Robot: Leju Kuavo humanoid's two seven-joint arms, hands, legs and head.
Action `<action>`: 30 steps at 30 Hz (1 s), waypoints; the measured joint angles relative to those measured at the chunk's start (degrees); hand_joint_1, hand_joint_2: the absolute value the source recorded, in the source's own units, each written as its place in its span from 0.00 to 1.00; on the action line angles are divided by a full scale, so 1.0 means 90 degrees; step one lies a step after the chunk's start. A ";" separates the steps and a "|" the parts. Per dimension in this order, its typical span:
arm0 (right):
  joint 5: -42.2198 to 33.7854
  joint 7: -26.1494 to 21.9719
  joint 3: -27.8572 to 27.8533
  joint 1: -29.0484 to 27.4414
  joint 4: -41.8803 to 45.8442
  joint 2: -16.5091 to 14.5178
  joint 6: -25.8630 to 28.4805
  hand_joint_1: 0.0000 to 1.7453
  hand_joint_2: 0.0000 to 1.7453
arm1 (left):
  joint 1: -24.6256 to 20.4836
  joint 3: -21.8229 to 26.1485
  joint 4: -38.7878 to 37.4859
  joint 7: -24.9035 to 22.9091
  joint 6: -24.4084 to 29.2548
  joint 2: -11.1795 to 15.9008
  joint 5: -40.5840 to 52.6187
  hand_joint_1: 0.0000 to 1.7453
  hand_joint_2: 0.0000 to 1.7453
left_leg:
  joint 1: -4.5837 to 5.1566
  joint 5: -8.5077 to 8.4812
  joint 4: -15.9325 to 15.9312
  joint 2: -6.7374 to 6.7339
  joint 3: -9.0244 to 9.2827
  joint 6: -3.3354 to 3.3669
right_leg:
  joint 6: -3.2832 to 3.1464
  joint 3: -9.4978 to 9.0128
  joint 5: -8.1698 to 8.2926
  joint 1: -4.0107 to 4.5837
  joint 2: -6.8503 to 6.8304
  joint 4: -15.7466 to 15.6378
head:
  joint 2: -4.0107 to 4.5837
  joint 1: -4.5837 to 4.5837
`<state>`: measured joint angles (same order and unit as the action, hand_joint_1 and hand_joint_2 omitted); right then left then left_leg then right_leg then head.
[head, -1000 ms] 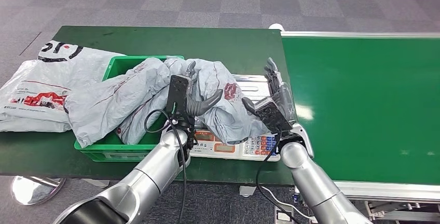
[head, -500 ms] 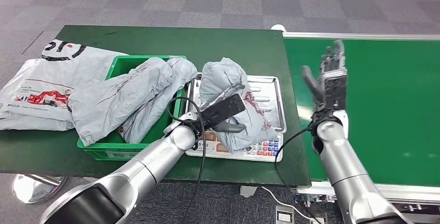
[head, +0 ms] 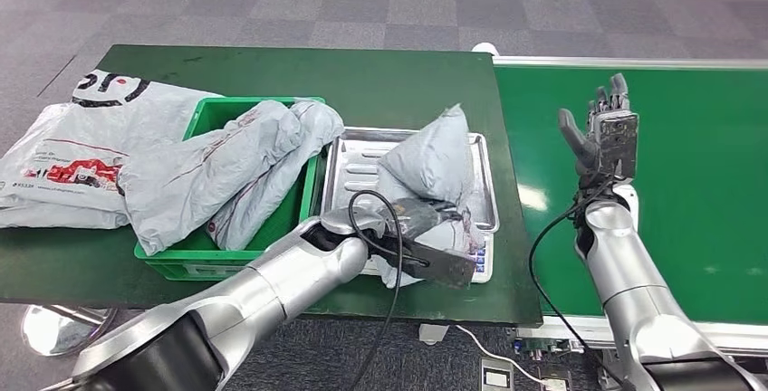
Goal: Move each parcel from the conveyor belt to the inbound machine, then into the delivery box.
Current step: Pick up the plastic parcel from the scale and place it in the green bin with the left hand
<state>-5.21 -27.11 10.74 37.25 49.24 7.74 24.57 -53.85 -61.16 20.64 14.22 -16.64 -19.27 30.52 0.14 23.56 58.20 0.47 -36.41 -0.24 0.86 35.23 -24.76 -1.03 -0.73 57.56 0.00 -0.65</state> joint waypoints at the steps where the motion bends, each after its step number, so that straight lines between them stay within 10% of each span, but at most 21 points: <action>1: 0.0030 0.0030 -0.0001 -0.0008 0.0002 0.0004 -0.0031 0.00 1.00 | -0.0050 -0.0166 -0.0015 0.0004 -0.0044 -0.0021 0.0113 1.00 1.00 | 0.0000 0.0000 0.0000 0.0001 0.0002 0.0000 | 0.0001 -0.0004 -0.0001 0.0000 -0.0002 -0.0001 | 0.0000 -0.0001; 10: 0.0441 0.0296 -0.0001 -0.0226 0.0489 -0.0006 -0.0116 0.00 1.00 | -0.0241 -0.0861 -0.0121 -0.0206 0.0727 -0.0072 0.0396 1.00 1.00 | -0.0004 0.0001 -0.0003 -0.0009 0.0028 -0.0002 | 0.0002 -0.0024 -0.0003 0.0004 0.0005 -0.0001 | 0.0000 -0.0001; 30: 0.0731 0.0277 -0.0140 -0.0514 0.1053 -0.0020 -0.0012 0.00 1.00 | -0.0491 -0.0449 0.0204 -0.0384 0.4090 0.0053 0.0402 1.00 1.00 | -0.0004 -0.0001 -0.0002 -0.0009 0.0019 -0.0003 | 0.0000 -0.0012 0.0000 0.0003 0.0013 0.0000 | 0.0000 -0.0001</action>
<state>1.37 -24.61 9.49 32.63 58.72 7.56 24.47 -58.26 -65.20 22.48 10.76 20.17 -18.79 34.14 0.10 23.55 58.19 0.38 -36.24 -0.26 0.86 35.13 -24.76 -1.01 -0.62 57.56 0.00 -0.66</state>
